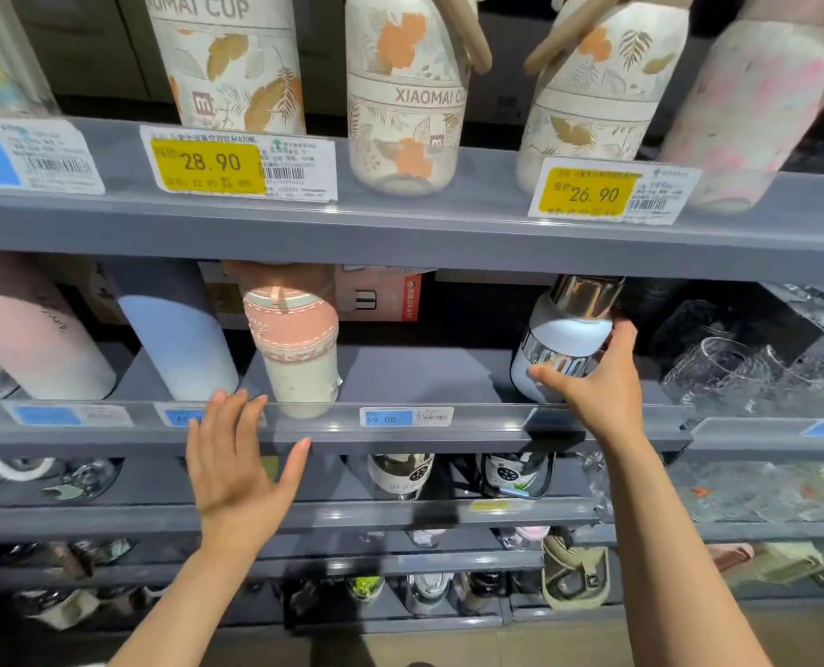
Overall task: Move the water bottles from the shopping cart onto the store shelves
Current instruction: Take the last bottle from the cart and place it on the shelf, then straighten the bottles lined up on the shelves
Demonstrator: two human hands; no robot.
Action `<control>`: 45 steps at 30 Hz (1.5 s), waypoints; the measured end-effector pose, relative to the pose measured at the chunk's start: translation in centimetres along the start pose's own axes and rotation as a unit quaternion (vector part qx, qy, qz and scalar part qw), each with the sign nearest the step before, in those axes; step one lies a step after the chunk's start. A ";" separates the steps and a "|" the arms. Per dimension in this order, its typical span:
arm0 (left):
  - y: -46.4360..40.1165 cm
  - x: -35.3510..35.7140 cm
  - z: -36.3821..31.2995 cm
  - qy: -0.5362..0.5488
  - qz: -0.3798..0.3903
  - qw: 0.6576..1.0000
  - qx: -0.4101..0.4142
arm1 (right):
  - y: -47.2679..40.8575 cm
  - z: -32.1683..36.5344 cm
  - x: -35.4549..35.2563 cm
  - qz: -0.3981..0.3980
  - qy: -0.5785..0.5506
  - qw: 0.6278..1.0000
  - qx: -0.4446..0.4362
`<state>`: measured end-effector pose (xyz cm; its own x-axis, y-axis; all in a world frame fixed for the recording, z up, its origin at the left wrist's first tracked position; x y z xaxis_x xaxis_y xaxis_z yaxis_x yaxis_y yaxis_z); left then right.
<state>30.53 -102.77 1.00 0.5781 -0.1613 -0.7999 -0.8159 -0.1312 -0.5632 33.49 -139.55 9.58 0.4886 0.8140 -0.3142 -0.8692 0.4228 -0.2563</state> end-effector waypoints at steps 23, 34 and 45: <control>0.0 -0.5 1.1 0.077 0.062 0.995 0.006 | 10.1 4.1 9.3 0.125 -0.037 0.967 -0.217; 2.7 -11.0 12.7 0.130 0.020 0.986 -0.098 | 17.7 11.4 24.3 0.438 -0.038 0.872 -0.215; 1.1 -26.6 34.5 0.107 -0.093 0.968 -0.208 | 28.7 29.7 39.5 0.480 -0.060 0.832 -0.272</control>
<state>13.74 -64.86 14.51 0.7411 -0.2896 -0.6058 -0.6461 -0.5532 -0.5259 25.58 -83.38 16.93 -0.4513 0.7201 -0.5271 -0.6758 -0.6615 -0.3251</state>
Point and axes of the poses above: each hand's wrist, its own y-axis away from the middle knuckle, its own x-axis out of the palm, z = x × y, the point moved 2 cm from there along -y, towards the middle knuckle, and after that the axes turned 13 degrees about -y, right-handed, at the moved point
